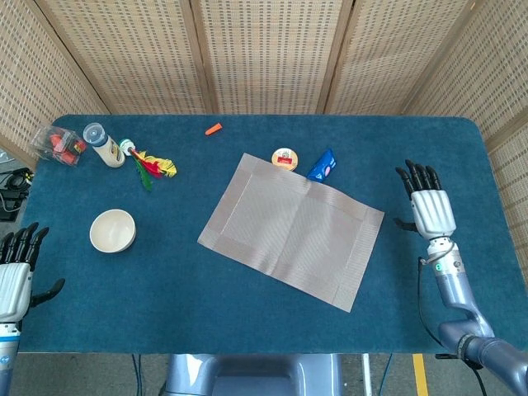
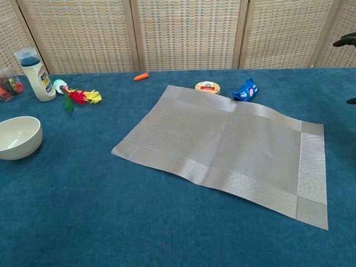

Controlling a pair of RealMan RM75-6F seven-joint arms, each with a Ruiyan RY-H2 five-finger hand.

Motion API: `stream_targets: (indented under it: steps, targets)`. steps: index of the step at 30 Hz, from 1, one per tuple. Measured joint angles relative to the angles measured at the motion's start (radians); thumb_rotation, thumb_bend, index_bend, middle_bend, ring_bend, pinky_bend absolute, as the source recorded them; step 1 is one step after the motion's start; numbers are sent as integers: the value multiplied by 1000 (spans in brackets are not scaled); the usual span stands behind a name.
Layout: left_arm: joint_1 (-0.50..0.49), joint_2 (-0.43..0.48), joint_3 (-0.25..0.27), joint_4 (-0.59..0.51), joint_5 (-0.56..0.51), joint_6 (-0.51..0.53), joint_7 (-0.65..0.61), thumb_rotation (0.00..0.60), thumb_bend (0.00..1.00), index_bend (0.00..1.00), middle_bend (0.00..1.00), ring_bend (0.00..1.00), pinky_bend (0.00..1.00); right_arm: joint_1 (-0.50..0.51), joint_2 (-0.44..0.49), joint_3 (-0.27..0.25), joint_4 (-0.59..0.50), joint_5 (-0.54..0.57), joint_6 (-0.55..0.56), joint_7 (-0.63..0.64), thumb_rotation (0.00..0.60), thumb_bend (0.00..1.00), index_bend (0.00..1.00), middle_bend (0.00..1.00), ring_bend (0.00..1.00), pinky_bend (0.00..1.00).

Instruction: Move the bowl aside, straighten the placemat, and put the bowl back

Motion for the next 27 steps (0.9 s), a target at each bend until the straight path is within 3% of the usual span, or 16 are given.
stream_targets:
  steps: [7, 17, 27]
  targets:
    - [-5, -5, 3, 3, 10, -4, -2, 600, 129, 64, 0, 0, 0, -125, 42, -25, -143, -17, 178, 49, 600, 198, 92, 0, 0, 0]
    - [-58, -4, -11, -26, 53, -27, 62, 600, 66, 65, 0, 0, 0, -296, 73, -116, -267, -121, 417, 77, 600, 197, 92, 0, 0, 0]
    - [-212, -29, -78, -105, 40, -183, 257, 600, 35, 65, 0, 0, 0, -337, 107, -126, -351, -191, 499, 105, 600, 197, 103, 0, 0, 0]
